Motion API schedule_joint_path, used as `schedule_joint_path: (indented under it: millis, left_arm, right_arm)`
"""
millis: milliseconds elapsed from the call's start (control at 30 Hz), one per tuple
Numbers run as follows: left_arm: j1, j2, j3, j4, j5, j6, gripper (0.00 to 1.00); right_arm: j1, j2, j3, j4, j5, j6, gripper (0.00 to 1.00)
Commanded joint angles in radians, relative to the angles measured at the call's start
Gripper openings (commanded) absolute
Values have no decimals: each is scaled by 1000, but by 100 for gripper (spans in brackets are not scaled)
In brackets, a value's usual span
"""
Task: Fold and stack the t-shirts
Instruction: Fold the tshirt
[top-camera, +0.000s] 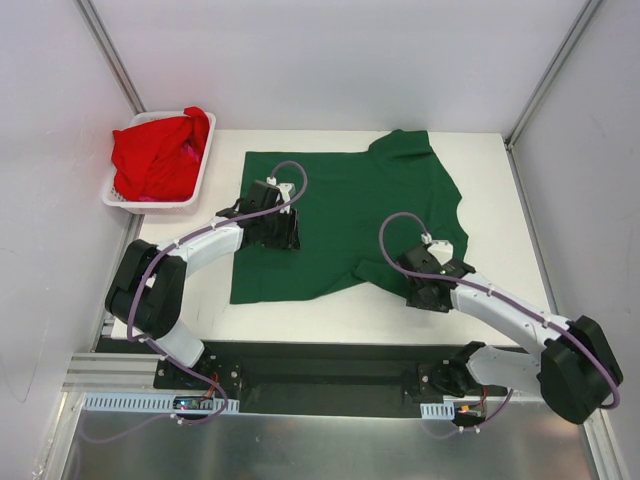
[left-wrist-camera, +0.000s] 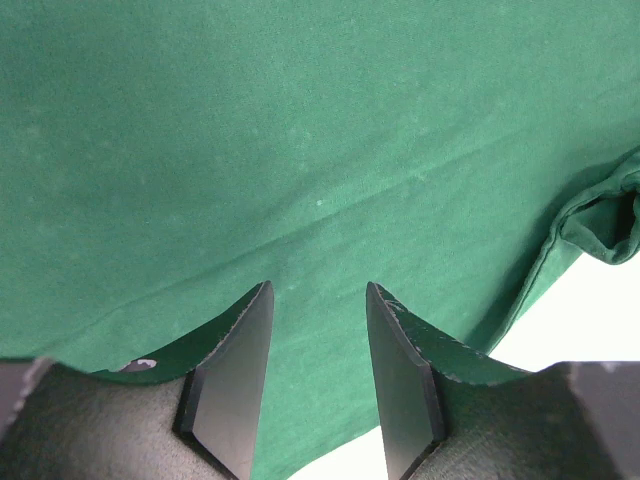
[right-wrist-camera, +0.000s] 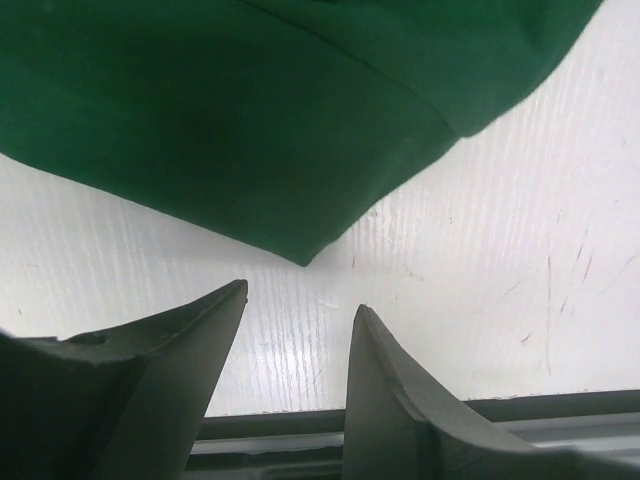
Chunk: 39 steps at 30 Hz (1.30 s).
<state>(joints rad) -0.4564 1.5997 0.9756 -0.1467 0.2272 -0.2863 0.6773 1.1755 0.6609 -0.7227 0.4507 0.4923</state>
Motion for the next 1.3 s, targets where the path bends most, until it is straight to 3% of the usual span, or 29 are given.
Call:
schedule_joint_path:
  millis: [0, 500, 867, 1267]
  left_arm:
    - [7, -4, 32, 12, 14, 21, 42]
    - [7, -4, 31, 10, 18, 24, 42]
    - [7, 9, 41, 12, 26, 24, 42]
    - [16, 5, 34, 10, 11, 27, 42]
  right_arm:
    - [-48, -108, -58, 29, -59, 65, 51]
    - [-206, -174, -198, 235, -311, 51, 51]
    - [-292, -117, -162, 239, -242, -9, 51]
    - [-334, 16, -142, 353, -288, -49, 51]
